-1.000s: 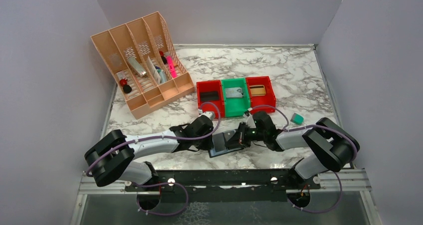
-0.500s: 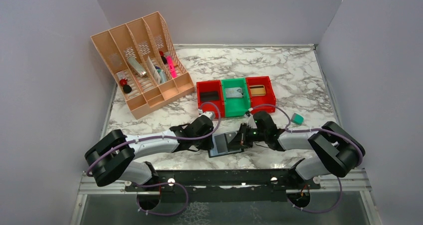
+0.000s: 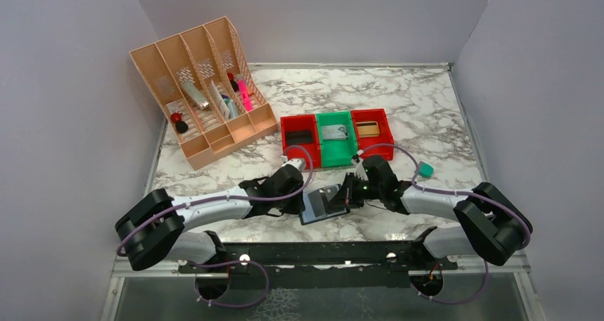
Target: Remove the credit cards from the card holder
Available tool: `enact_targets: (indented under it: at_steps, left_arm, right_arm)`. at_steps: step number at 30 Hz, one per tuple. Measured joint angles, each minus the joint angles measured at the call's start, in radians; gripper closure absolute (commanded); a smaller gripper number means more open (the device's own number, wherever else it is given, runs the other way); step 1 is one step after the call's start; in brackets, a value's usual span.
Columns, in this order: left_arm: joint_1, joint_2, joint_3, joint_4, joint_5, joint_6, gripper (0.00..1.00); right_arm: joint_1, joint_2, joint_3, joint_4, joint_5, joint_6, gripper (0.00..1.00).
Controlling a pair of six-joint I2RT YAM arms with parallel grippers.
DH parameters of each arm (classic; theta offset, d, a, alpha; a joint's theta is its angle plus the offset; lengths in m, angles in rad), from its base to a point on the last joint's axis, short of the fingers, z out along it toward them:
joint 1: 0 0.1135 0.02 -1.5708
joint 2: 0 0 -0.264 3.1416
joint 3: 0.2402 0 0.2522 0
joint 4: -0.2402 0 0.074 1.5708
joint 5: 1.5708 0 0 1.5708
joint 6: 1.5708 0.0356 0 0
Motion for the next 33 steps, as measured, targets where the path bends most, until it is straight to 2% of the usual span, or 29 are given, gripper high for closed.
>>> enact_targets:
  at_steps: [4,10,13,17,20,29,33]
  left_arm:
    - [-0.001,-0.084,0.0,-0.014,-0.015,-0.001,0.63]
    - [-0.001,-0.131,0.0,0.072,0.004,-0.003,0.62]
    - [-0.001,-0.082,0.0,0.122,0.039,-0.004,0.69]
    - [-0.002,0.021,0.0,0.158,0.073,-0.005,0.87]
    - [-0.008,0.073,0.0,0.154,0.073,-0.005,0.94]
    - [-0.027,0.049,-0.022,0.132,0.019,-0.012,1.0]
    - [-0.028,0.045,-0.025,0.131,0.016,-0.012,1.0]
  right_arm:
    - [0.0,0.01,-0.006,0.012,-0.001,0.003,0.97]
    - [0.0,0.087,-0.024,0.079,-0.023,0.03,0.98]
    - [0.0,0.105,-0.03,0.112,-0.036,0.039,0.98]
    - [0.0,0.108,-0.035,0.127,-0.038,0.047,0.97]
    - [0.0,0.108,-0.035,0.126,-0.037,0.051,0.97]
    - [0.0,0.107,-0.035,0.143,-0.043,0.064,0.79]
    - [0.0,0.13,-0.035,0.183,-0.056,0.08,0.77]
